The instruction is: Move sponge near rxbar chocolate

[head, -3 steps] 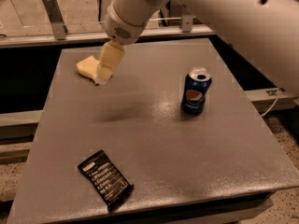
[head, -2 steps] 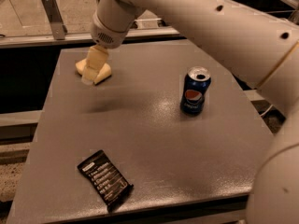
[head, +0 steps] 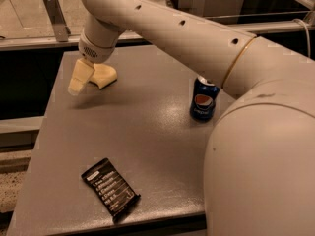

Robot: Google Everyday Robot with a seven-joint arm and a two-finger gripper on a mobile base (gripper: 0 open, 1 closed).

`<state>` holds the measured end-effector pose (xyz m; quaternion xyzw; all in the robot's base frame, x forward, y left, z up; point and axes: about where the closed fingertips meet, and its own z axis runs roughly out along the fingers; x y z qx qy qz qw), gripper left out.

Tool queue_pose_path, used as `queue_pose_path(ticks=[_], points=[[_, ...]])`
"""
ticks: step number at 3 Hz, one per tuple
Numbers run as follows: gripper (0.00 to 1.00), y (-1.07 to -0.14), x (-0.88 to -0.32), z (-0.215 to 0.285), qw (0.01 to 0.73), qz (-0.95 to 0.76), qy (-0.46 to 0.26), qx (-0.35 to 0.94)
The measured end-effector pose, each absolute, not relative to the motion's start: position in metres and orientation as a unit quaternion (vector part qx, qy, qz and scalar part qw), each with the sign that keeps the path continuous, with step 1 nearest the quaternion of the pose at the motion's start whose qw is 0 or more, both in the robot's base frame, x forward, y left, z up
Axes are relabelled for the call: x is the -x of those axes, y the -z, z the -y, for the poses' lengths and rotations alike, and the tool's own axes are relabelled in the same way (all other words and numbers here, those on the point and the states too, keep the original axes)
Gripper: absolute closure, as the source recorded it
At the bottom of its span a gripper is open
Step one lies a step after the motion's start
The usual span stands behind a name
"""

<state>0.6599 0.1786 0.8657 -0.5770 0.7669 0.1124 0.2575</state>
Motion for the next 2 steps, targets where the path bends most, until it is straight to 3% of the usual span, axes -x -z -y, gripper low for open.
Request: queue_pose_path(ticks=[1,2], points=[[0.00,-0.848,-0.667,-0.182,0.245,-0.782,-0.109,0.562],[0.18,-0.837,-0.673,-0.177,0.244,-0.795,-0.103,0.546]])
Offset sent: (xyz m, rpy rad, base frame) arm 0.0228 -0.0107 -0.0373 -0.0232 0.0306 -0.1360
